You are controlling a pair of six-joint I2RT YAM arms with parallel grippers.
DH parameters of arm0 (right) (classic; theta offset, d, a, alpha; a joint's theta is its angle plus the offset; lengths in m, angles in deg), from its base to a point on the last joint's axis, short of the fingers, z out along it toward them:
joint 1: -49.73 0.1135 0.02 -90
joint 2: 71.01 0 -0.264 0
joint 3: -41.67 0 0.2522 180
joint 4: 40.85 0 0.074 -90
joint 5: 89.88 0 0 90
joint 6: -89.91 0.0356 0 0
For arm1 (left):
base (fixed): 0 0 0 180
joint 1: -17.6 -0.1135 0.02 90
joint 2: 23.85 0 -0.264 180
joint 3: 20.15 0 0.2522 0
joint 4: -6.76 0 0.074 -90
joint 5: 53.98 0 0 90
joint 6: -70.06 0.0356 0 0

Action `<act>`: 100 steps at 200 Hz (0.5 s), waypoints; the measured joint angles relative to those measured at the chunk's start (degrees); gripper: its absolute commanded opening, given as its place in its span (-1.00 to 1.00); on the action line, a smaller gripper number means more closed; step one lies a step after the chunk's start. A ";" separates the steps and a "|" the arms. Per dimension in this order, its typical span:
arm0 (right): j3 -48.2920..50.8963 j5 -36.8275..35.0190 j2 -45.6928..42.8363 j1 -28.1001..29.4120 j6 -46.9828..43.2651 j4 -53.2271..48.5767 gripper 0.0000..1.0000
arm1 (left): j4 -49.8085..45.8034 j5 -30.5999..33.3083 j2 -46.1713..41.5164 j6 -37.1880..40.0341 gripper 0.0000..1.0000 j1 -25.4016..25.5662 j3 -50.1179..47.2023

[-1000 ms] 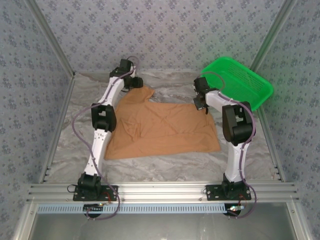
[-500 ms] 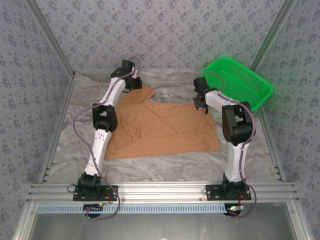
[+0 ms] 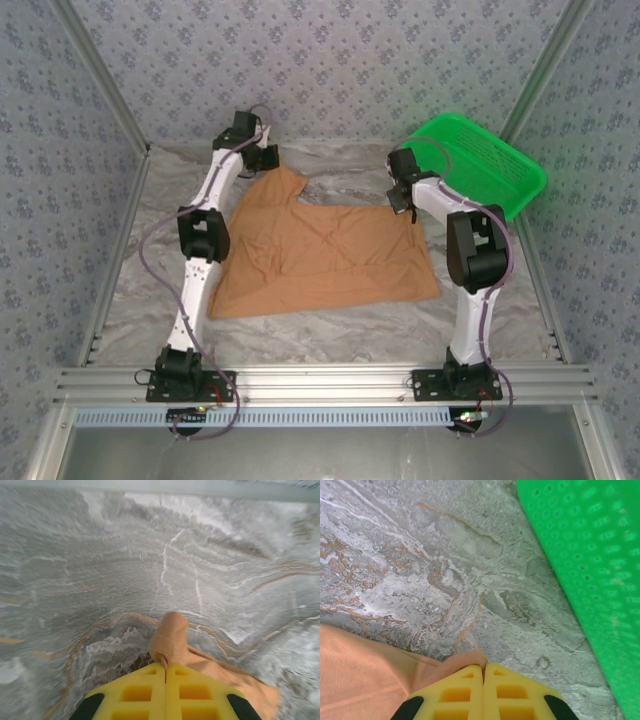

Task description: Fold the inside-out t-shirt

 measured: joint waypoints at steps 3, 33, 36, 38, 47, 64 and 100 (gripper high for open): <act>0.04 0.00 -0.24 -0.07 -0.20 0.11 -0.97 | -0.15 -0.11 -0.76 0.11 -1.00 -0.07 -0.55; 1.33 0.48 -4.22 -1.09 -3.41 0.61 -0.98 | 1.36 -0.94 -14.43 0.79 -1.00 -0.63 -14.14; 1.53 0.46 -4.59 -1.18 -3.65 0.72 -0.98 | 1.64 -1.07 -15.85 0.81 -1.00 -0.61 -15.76; 1.70 0.48 -4.83 -1.29 -3.98 0.83 -0.98 | 1.90 -1.11 -17.07 0.81 -1.00 -0.59 -16.94; 2.78 0.50 -5.90 -1.64 -4.85 1.53 -0.98 | 3.56 -1.31 -22.03 0.96 -1.00 -0.42 -22.53; 5.33 0.96 -7.54 -2.23 -6.05 2.54 -0.99 | 6.84 -1.57 -30.40 0.90 -1.00 -0.17 -31.78; 11.15 2.34 -9.81 -2.93 -6.12 5.46 -0.98 | 16.06 -1.88 -45.68 0.11 -1.00 0.59 -52.63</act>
